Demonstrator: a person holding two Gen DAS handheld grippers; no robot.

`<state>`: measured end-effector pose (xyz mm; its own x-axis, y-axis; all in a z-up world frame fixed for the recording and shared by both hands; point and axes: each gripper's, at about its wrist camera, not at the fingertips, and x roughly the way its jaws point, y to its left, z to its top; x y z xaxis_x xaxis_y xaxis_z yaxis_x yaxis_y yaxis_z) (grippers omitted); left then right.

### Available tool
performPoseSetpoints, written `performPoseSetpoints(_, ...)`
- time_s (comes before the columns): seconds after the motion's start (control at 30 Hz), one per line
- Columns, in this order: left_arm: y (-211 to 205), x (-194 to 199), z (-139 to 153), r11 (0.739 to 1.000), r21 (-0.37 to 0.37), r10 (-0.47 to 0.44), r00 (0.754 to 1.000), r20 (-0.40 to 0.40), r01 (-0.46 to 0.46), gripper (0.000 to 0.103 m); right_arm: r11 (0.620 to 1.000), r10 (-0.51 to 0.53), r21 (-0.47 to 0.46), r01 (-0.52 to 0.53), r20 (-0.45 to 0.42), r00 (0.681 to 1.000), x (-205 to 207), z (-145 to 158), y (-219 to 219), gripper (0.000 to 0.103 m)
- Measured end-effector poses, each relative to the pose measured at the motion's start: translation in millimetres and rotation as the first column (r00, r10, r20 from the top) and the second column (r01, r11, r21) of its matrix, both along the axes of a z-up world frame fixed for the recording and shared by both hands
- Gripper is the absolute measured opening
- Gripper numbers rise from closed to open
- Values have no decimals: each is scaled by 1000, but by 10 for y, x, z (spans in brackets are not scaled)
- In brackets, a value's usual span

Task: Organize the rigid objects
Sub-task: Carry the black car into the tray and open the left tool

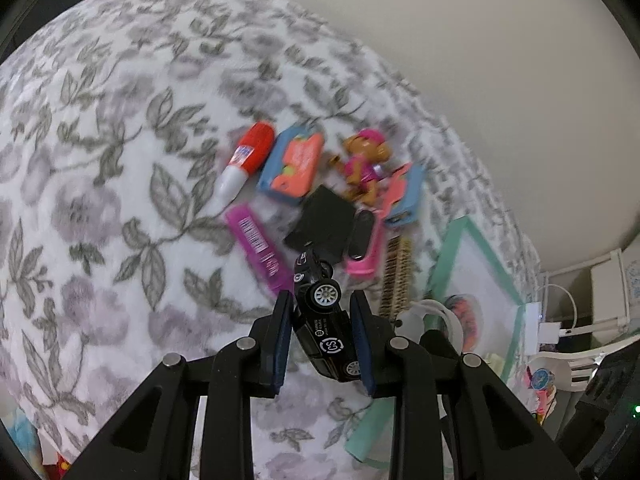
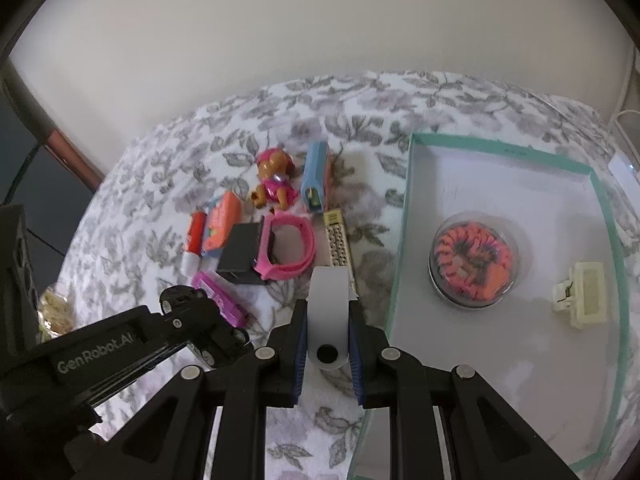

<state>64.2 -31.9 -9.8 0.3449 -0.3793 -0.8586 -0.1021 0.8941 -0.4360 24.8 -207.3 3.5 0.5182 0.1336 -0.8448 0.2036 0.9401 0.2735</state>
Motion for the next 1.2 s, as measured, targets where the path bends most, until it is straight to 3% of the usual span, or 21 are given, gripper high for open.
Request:
performPoseSetpoints(0.37, -411, -132, 300, 992, -12, -119, 984, 134, 122, 30, 989, -128, -64, 131, 59, 990, -130, 342, -423, 20)
performPoseSetpoints(0.57, -627, -201, 293, 982, -29, -182, 970, 160, 188, 30, 974, -206, -81, 209, 41, 978, -251, 299, -791, 20)
performPoseSetpoints(0.7, -837, -242, 260, 969, -29, -239, 958, 159, 247, 30, 947, -284, -152, 284, 23, 958, -382, 289, -1069, 20)
performPoseSetpoints(0.93, -1244, -375, 147, 921, 45, -391, 912, 128, 388, 30, 903, -371, -234, 360, -2, 929, -499, 263, -1357, 20)
performPoseSetpoints(1.2, -1447, -419, -77, 885, 100, -461, 886, 50, 455, 30, 821, -526, -269, 504, -14, 850, -717, 126, -1730, 20)
